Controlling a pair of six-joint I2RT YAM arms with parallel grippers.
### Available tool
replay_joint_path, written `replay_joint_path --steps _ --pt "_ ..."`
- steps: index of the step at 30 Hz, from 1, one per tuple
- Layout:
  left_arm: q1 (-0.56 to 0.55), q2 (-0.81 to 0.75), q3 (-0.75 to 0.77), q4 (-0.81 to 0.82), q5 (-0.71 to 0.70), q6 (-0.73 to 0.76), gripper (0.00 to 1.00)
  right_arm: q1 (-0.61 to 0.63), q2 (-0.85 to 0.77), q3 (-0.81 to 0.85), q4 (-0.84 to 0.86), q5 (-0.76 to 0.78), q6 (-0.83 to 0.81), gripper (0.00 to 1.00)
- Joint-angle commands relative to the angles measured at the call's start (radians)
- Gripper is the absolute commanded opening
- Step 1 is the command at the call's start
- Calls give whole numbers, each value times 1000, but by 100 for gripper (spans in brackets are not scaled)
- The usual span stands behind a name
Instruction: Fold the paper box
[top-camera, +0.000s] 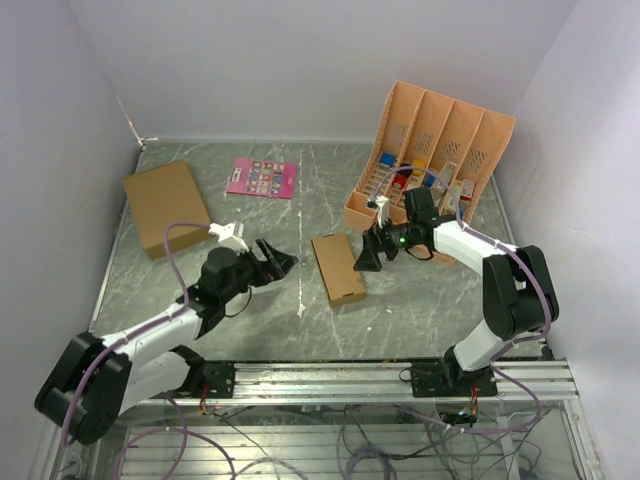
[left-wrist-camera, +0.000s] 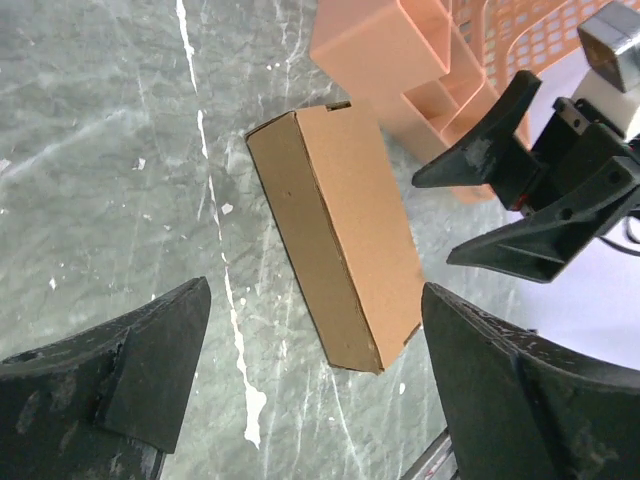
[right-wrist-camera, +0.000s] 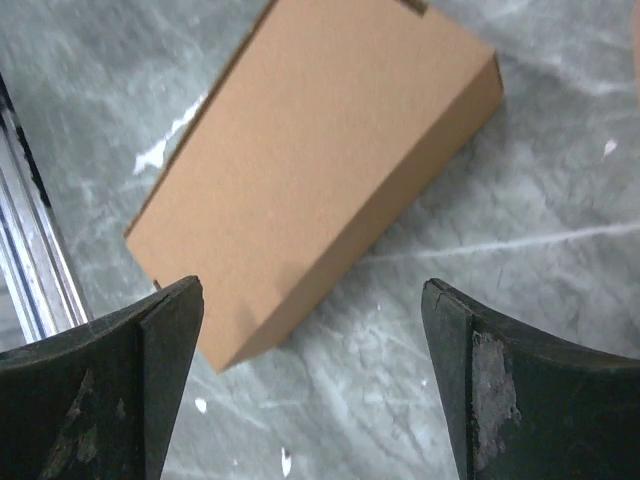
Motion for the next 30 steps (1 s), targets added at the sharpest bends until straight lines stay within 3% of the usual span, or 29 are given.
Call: replay_joint_path --steps 1,7,10,21,25,30 --pt "-3 -96 -117 256 -76 -101 97 -5 18 -44 237 -90 148 89" --pt "-3 -112 -156 285 -6 -128 97 -7 65 -60 277 -40 247 81" --pt "-4 -49 -173 359 28 -146 95 -7 89 -67 298 -54 288 65" --pt "-155 315 -89 535 -22 -177 94 -45 146 -106 290 -139 341 26" --pt "-186 453 -54 659 -24 -206 100 -81 155 -116 279 -133 342 21" --pt "-217 607 -2 783 -28 -241 99 -100 181 -109 259 -140 333 18"
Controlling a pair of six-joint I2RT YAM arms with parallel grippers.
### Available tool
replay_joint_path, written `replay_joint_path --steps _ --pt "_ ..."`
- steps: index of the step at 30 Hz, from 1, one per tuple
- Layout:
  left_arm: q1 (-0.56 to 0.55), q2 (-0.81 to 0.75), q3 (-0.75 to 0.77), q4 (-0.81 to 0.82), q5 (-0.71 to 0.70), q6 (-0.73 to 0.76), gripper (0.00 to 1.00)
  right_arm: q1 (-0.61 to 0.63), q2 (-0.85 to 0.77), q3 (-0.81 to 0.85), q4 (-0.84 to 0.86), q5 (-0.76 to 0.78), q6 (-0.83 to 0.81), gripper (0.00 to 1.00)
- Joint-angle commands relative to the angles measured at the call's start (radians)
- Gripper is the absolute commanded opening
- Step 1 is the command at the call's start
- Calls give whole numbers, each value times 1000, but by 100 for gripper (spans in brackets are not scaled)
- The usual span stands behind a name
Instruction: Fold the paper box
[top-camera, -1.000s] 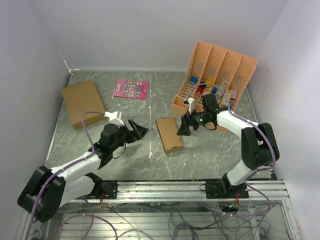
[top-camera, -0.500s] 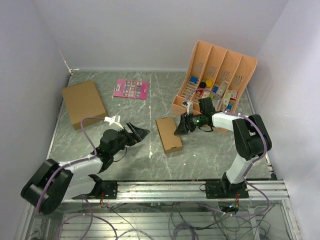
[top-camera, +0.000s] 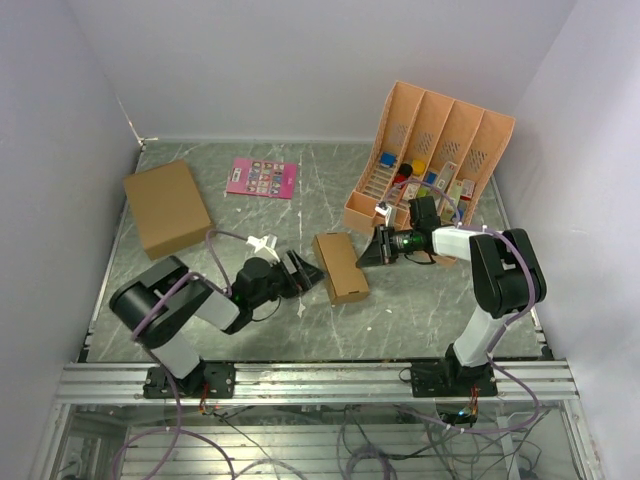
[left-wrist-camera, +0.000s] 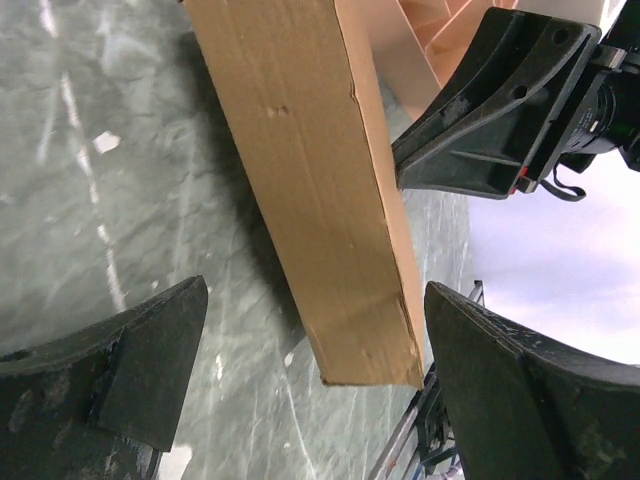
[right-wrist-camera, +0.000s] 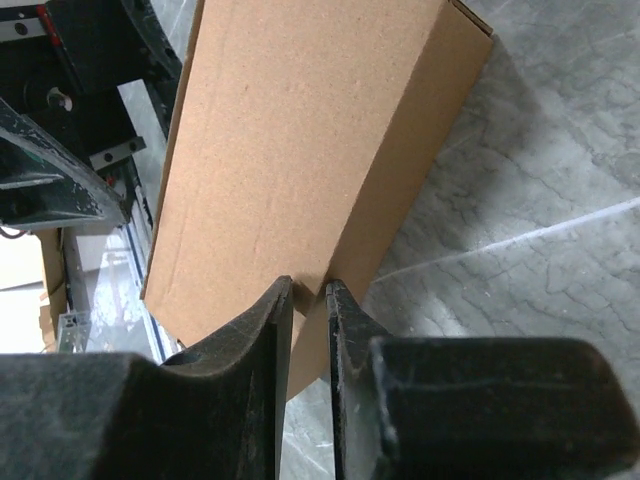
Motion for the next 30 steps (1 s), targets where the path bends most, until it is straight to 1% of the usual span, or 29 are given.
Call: replay_joint_path --steps 1,5,12,14,16,19,20,22,24,26,27,29,30 --pt "-33 113 59 218 -34 -36 99 -18 40 -16 -38 66 -28 17" --pt "-54 187 77 326 -49 -67 99 -22 49 -12 -47 64 -34 17" --pt "-72 240 110 294 -81 -90 99 -24 59 -3 -58 50 -42 17" --pt "-72 257 112 313 -84 -98 93 -24 61 0 -63 43 -45 18" --pt "-72 276 121 323 -80 -100 82 -24 61 3 -70 38 -50 19" --pt "-72 283 140 306 -70 -95 69 -24 56 8 -76 33 -57 22" --pt "-72 280 143 296 -68 -93 64 -25 52 9 -78 33 -60 24" --pt "-72 264 139 283 -69 -87 56 -26 44 14 -87 26 -68 29" --pt "-72 233 129 262 -71 -76 51 -30 37 21 -100 5 -79 42" --pt "-68 180 115 212 -78 -57 48 -38 27 48 -141 -18 -112 57" --pt "-65 143 111 170 -81 -45 47 -46 15 64 -168 -30 -134 62" --pt "-54 56 106 48 -83 -7 47 -67 -20 89 -214 -51 -173 69" --pt "-45 2 108 -40 -81 14 47 -79 -43 98 -235 -60 -193 72"
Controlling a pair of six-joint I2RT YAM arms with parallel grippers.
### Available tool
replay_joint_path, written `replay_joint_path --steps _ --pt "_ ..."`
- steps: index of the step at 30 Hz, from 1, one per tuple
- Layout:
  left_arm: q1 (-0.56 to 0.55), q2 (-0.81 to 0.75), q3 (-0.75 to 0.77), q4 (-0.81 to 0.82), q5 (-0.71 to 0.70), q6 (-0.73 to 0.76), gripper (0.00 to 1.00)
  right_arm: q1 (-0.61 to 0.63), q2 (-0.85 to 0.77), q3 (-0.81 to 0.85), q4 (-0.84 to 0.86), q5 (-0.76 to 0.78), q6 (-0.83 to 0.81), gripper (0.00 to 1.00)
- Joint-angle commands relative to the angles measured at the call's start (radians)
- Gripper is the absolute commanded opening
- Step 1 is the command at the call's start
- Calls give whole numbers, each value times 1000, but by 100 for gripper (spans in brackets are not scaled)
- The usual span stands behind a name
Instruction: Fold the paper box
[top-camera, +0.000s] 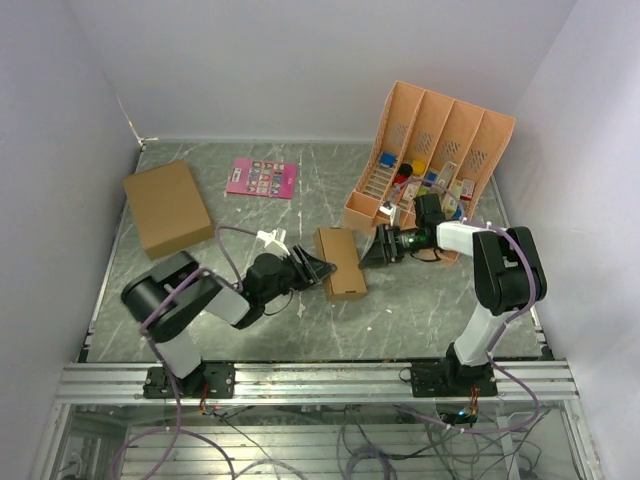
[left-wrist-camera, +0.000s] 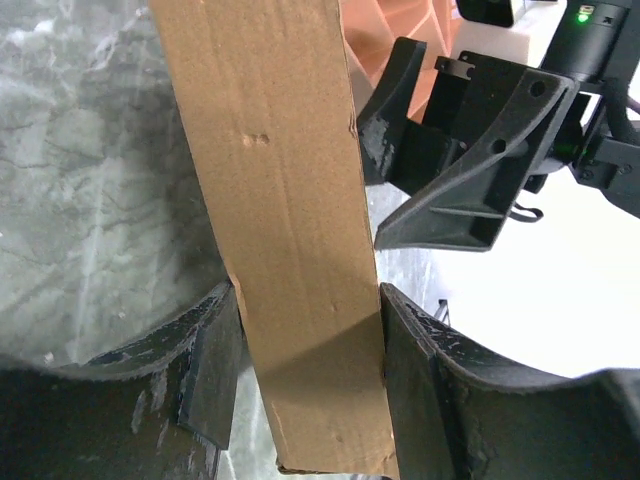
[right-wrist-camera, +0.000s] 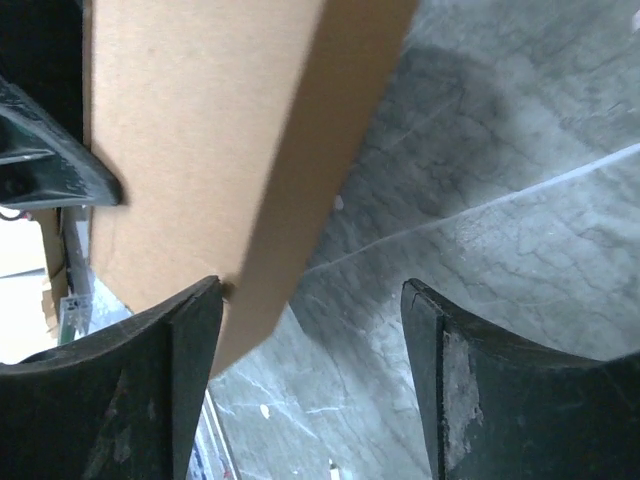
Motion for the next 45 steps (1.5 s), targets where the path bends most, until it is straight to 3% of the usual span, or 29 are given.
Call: replay_joint_path --steps 1,5,9,10,13,17,20,29,33,40,42,45 --pt "30 -215 3 -279 -25 123 47 -53 -91 68 -125 -41 -121 73" --pt "82 -474 113 -841 -46 303 45 -105 -199 64 -139 -34 -150 73" --pt "95 -588 380 -1440 -265 545 42 -147 -253 55 -130 -32 -148 73" --pt "95 -580 457 -1614 -318 597 42 -155 -256 57 -132 -36 -149 73" --pt "79 -500 667 -1940 -488 706 39 -171 -250 69 -153 -48 -161 73" --pt "0 -313 907 -2264 -786 707 39 -181 -252 68 -157 -53 -164 73" --pt "-40 -191 1003 -2425 -924 672 36 -189 -257 68 -157 -54 -163 73" --pt "-98 70 1066 -2375 -960 690 37 -205 -252 71 -166 -59 -169 73" --pt "-127 179 1064 -2331 -954 680 53 -209 -248 73 -169 -59 -172 73" --pt "-210 259 1082 -2257 -878 673 93 -213 -238 80 -182 -63 -182 73" --pt "-232 242 1066 -2175 -785 712 100 -213 -238 81 -185 -65 -185 73" --pt "-260 199 1043 -2091 -679 730 99 -215 -241 81 -185 -67 -183 73"
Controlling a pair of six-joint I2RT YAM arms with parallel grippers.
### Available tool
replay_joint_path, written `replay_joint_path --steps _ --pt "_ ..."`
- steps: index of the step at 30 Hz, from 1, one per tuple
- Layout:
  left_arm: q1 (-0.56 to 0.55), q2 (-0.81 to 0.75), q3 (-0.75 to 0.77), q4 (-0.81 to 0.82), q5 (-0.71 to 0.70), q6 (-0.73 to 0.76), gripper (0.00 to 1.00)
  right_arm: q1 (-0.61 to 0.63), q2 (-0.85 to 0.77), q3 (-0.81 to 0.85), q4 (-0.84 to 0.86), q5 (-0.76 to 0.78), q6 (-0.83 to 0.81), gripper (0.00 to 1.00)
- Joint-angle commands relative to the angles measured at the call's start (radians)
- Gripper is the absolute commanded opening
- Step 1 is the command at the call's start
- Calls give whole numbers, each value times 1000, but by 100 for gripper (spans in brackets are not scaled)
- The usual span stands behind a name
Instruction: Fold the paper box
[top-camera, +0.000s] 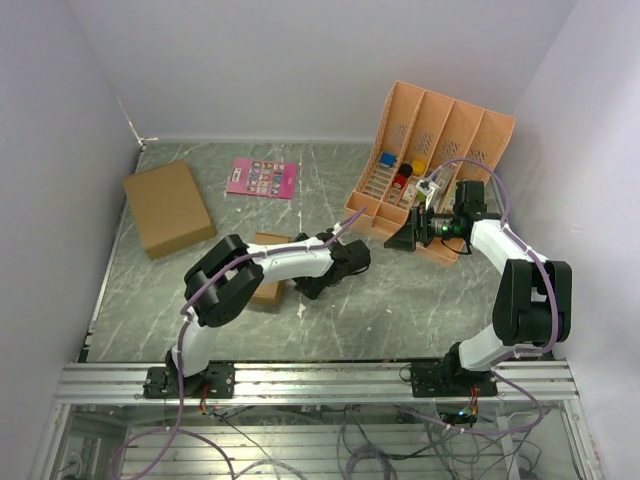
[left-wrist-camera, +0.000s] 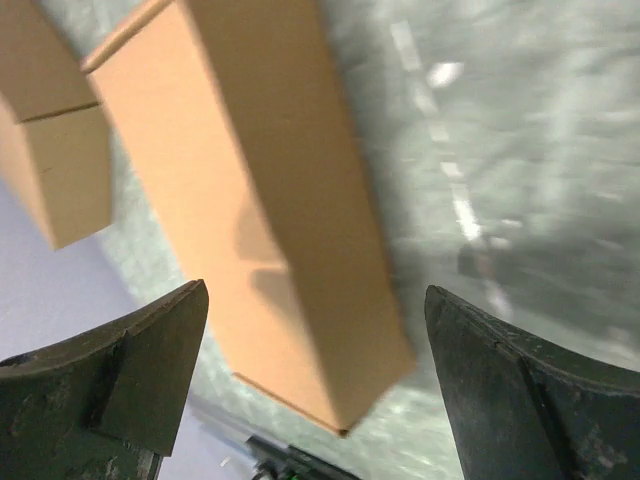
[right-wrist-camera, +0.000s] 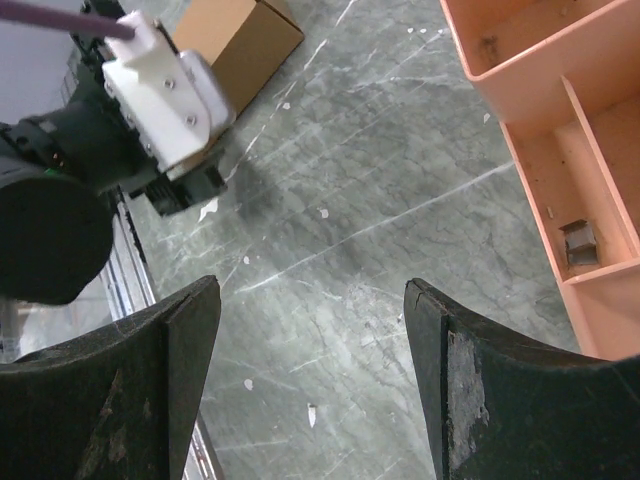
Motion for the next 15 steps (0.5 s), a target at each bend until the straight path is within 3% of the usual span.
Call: replay_joint_path --steps 1,6,10,13,15 --pt "-43 -85 -3 165 172 39 99 -12 2 27 -13 -21 -14 73" --pt "-72 -233 -51 269 303 48 99 -14 1 26 -16 -17 -21 73" --pt "-37 -457 -187 440 425 37 99 -13 -6 32 -51 -20 -88 73" --pt "162 -662 -361 616 618 15 89 -9 -7 28 -60 -32 -117 70" --pt "336 -795 -482 727 768 -15 86 -4 -10 23 -59 -55 -132 62"
